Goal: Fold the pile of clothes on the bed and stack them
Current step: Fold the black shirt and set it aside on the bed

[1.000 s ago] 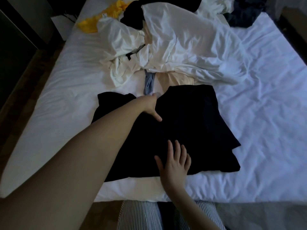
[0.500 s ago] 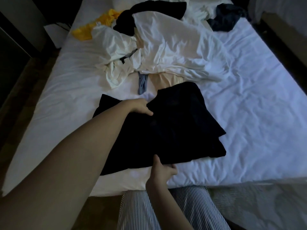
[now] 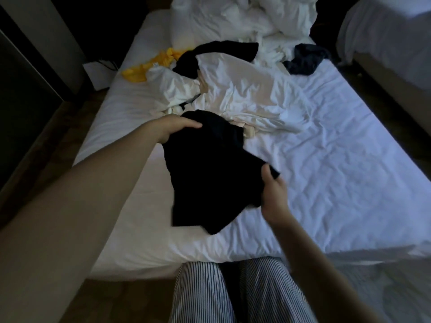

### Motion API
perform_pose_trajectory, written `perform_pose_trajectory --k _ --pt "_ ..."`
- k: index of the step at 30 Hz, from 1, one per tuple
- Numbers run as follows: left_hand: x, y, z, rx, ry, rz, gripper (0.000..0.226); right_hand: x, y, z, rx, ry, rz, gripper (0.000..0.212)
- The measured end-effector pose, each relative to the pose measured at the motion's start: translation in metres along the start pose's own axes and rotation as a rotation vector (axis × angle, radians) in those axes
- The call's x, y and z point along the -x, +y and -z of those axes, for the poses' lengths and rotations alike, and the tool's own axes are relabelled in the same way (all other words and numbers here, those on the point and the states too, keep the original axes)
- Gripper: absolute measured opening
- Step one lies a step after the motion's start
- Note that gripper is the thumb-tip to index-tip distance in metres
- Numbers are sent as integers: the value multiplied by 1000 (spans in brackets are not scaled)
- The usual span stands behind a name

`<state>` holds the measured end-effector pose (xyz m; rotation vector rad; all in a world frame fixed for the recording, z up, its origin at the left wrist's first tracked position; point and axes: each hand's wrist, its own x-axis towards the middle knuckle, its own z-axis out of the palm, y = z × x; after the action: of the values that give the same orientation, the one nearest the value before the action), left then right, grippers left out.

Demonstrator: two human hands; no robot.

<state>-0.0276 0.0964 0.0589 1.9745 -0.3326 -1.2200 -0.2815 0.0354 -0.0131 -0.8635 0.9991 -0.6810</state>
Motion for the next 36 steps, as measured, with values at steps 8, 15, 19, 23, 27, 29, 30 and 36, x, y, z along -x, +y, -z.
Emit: perform_pose_trajectory --k 8,15,19,23,27,29,30,36 --pt "65 33 16 293 -29 150 31 -22 -131 -8 203 -32 103 31" --pt "85 34 31 176 136 155 17 -22 -177 -7 449 -164 158 18" --pt "85 22 25 166 121 168 14 -42 -159 -2 495 -201 50 14" --pt "77 14 19 264 151 207 10 -61 -135 0 533 -229 -33 14" --pt "68 24 25 365 172 188 15 -75 -148 -16 548 -315 28 30" --pt "64 36 31 454 159 157 21 -80 -165 -29 545 -302 124 34" --pt "63 43 34 487 151 129 24 -83 -174 -34 549 -272 178 33" --pt "84 86 34 589 109 -210 24 -87 -221 -49 381 -221 420 25"
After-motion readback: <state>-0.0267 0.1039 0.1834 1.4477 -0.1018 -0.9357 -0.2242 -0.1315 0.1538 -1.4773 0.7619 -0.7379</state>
